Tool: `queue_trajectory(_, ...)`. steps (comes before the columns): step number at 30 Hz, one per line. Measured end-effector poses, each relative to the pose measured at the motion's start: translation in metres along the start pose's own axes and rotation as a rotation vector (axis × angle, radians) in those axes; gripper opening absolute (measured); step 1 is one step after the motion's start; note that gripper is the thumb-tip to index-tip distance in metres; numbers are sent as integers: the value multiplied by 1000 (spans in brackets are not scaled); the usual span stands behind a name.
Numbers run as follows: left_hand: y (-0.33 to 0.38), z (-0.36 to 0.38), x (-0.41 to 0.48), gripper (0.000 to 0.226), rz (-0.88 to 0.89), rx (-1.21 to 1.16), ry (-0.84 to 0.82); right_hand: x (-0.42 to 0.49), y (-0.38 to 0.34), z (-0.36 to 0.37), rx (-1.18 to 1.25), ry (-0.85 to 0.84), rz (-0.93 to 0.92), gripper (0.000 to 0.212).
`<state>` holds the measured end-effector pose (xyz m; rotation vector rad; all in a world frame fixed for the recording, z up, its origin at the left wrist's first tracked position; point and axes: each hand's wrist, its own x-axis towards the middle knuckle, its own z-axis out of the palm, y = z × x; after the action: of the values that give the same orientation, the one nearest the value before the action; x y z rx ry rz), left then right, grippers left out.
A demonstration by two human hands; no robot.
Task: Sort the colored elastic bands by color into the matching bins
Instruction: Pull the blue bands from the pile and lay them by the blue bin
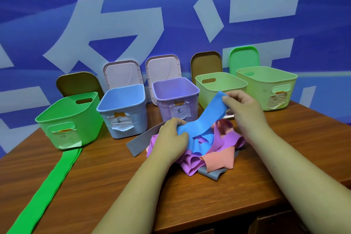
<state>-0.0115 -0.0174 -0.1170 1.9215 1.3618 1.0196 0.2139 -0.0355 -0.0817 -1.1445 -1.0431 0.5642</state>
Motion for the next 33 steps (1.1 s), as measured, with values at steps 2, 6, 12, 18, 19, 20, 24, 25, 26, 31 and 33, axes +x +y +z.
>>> queue_trajectory(2,-2,0,1,26,-2,-21,2,2,-10,6,7,-23,-39,5)
queue_trajectory(6,-3,1,1,22,44,-24,1,5,-37,21,-28,-71,-141,9)
queue_trajectory(12,4,-4,-7,49,103,-315,-56,11,-88,45,-111,-110,-281,6)
queue_trajectory(18,10,-8,-9,44,156,-472,-130,12,-136,60,-109,-135,-334,8)
queue_trajectory(19,10,-8,-9,44,155,-473,-125,12,-143,62,-124,-135,-343,8)
queue_trajectory(20,12,-9,-10,42,157,-474,-121,12,-150,63,-127,-136,-347,8)
queue_trajectory(24,17,-13,-17,27,142,-506,-156,12,-175,69,-78,-144,-341,9)
queue_trajectory(25,17,-13,-18,23,131,-498,-165,12,-180,70,-78,-145,-345,10)
queue_trajectory(26,16,-14,-19,19,115,-484,-166,11,-185,71,-84,-143,-349,10)
queue_trajectory(31,18,-15,-24,13,72,-366,-176,11,-201,74,-127,-143,-372,9)
queue_trajectory(33,22,-21,-28,17,67,-362,-190,11,-204,75,-112,-151,-376,9)
